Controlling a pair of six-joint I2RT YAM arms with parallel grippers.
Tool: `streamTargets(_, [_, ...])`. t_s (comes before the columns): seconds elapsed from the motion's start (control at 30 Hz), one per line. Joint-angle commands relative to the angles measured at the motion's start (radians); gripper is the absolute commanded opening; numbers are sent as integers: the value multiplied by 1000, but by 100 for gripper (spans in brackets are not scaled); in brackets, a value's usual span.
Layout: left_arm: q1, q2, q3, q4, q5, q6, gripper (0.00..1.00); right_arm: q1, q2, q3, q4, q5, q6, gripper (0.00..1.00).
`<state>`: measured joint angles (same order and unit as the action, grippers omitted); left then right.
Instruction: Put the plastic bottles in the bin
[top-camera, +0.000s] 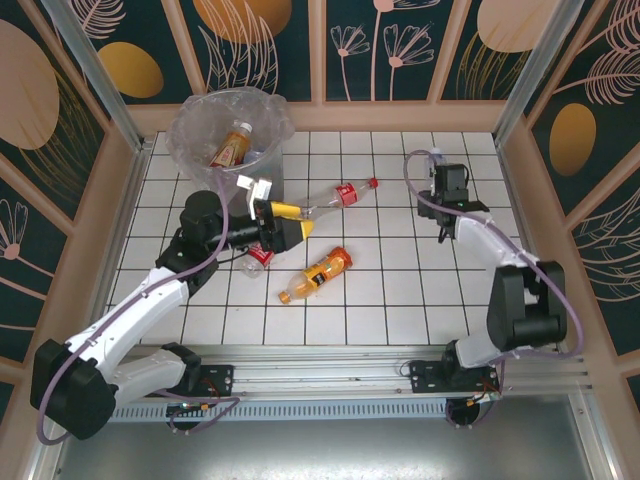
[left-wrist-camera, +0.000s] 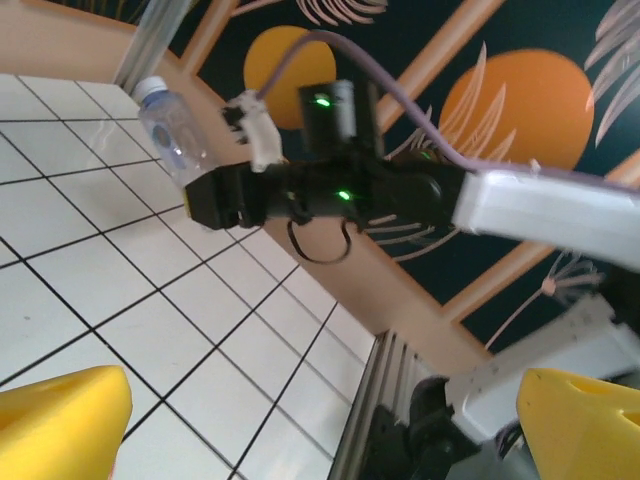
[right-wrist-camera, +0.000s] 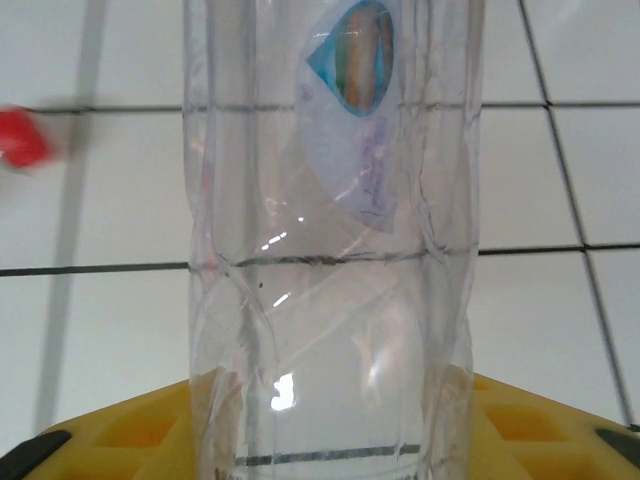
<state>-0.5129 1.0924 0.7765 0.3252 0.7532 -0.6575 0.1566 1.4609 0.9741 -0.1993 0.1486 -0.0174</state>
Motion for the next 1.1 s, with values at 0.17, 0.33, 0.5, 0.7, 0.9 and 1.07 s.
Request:
streamTargets(0.17, [-7, -12, -62, 223, -101, -175, 99, 109, -261, -101, 94, -371, 118, 49])
streamTargets(0.33, [-7, 15, -68, 282, -102, -191, 99, 110, -366, -123, 101, -686, 167, 50])
streamTargets(0.5, [-7, 58, -40, 321, -87, -188, 99, 144, -460, -169, 179, -904, 251, 51])
streamTargets(0.7, [-14, 127, -3, 464, -11, -237, 98, 249, -500, -196, 267, -1066, 332, 52])
streamTargets(0.9, [-43, 148, 44, 467, 41, -172, 99, 385, -496, -257, 512, -1076, 483, 51])
streamTargets(1.07, [-53, 140, 51, 485, 74, -175, 97, 480, -465, -254, 586, -1055, 506, 51])
